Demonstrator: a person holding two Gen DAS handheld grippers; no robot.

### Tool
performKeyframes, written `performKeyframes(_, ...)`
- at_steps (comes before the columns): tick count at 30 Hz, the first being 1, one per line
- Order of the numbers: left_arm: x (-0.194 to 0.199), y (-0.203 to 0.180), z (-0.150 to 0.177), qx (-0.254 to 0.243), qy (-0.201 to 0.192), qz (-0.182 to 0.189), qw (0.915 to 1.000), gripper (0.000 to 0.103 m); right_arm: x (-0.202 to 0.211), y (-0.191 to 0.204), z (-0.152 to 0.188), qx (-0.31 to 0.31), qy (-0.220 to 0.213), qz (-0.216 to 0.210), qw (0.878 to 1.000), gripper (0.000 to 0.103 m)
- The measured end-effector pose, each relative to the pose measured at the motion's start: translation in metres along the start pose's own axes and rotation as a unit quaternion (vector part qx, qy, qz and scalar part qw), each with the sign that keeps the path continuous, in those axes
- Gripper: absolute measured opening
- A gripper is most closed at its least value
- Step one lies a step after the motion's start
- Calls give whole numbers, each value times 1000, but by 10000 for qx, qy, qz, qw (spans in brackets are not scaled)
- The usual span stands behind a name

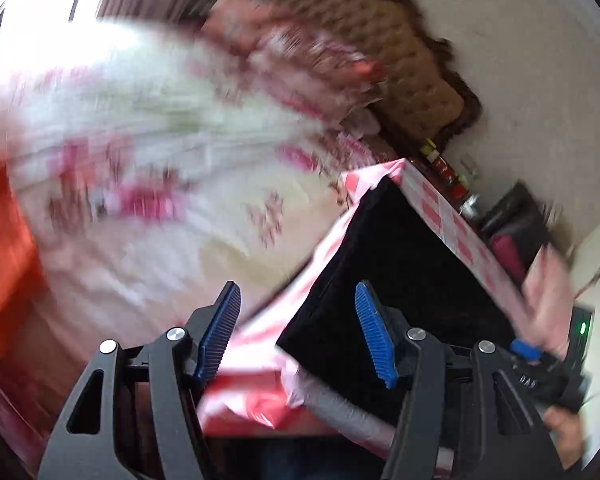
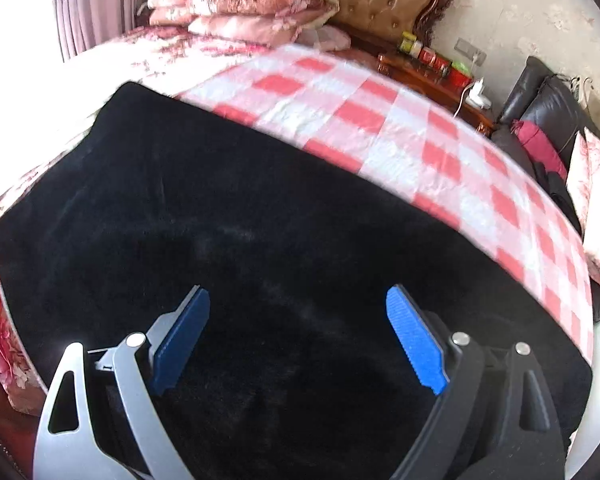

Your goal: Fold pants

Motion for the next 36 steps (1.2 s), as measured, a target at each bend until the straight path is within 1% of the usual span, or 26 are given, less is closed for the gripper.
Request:
performKeyframes(1,3,-17,-6,-409,-79,30,9991,55,-9,1,6,-20,182,13,9998,90)
performKeyframes(2,2,-41,-12,-969,-119,90,9952,55,-11,2,7,-97,91,-10,9999,95)
performKeyframes(3,0,-57,-15,-1324,-108,124,9911,55,-11,1,9,-157,91,15,9998,96)
performKeyframes(5,-17,-99,-19,-2205,46,182,9752,55,-11,-4,10,-342,167,-92,9992,96)
performKeyframes(8,-49,-145,-21,-3022,336,400,9518,55,-13,-6,12,-463,159,-138,9987,98)
performKeyframes(10,-84,-170,-25,-3279,743,606,9398,55,-14,-7,13,-512,130,-172,9985,99)
performKeyframes(11,-96,-177,-27,-3290,848,695,9379,55,-14,-8,14,-547,110,-180,9983,99)
performKeyframes(13,-130,-193,-35,-3344,1164,741,9323,54,-13,-8,15,-565,90,-197,9982,99)
performKeyframes(14,-144,-198,-37,-3343,1314,833,9295,50,-18,-8,13,-574,87,-210,9981,99)
performKeyframes(15,-161,-202,-41,-3358,1419,792,9278,46,-20,-9,12,-586,87,-220,9980,100)
performKeyframes(17,-190,-206,-41,-3406,1759,612,9216,39,-21,-10,11,-599,88,-252,9978,100)
performKeyframes(20,-208,-207,-52,-3268,1787,558,9264,40,-22,-11,11,-629,78,-297,9975,100)
performKeyframes(22,-214,-206,-54,-3228,1771,499,9284,40,-17,-11,13,-698,15,-367,9969,98)
performKeyframes(23,-215,-204,-54,-3219,1714,509,9297,41,-9,-11,17,-797,-101,-573,9951,98)
performKeyframes(24,-215,-204,-54,-3225,1676,505,9302,41,-1,-8,21,-841,-185,-870,9925,97)
performKeyframes(25,-214,-202,-53,-3228,1621,505,9311,41,7,-3,26,-795,-236,-1112,9903,96)
performKeyframes(26,-212,-201,-52,-3229,1556,511,9322,41,14,2,32,-713,-269,-1231,9895,92)
performKeyframes(28,-210,-201,-50,-3246,1423,563,9334,41,21,9,42,-583,-255,-1333,9890,83)
performKeyframes(29,-207,-198,-50,-3194,1381,608,9355,41,23,13,50,-489,-170,-1387,9890,72)
performKeyframes(30,-205,-196,-52,-3105,1390,615,9383,40,23,18,58,-380,-79,-1387,9896,68)
performKeyframes(31,-202,-193,-52,-3008,1402,597,9414,40,28,23,63,-201,-197,-1257,9917,65)
performKeyframes(32,-198,-190,-53,-2960,1381,530,9437,40,30,26,67,-76,-220,-1172,9928,60)
performKeyframes(33,-188,-187,-52,-3009,1280,428,9441,39,32,29,71,18,-255,-1125,9933,58)
performKeyframes(34,-176,-188,-49,-3122,1134,455,9421,39,34,31,75,65,-267,-1118,9934,57)
performKeyframes(35,-164,-191,-44,-3244,1030,601,9384,39,36,34,80,136,-321,-1065,9937,57)
performKeyframes(36,-155,-195,-37,-3348,1016,728,9340,40,37,35,82,178,-364,-1031,9938,54)
Point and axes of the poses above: each gripper's, at about its wrist camera, not at the fingertips, and x roughly against the way its jaws point, y to its left, z to its underside, the point moved 4 cm from there along -x, roughly the way its jaws point, and after that the axes turned 8 degrees about -x, right-handed, at the moved point
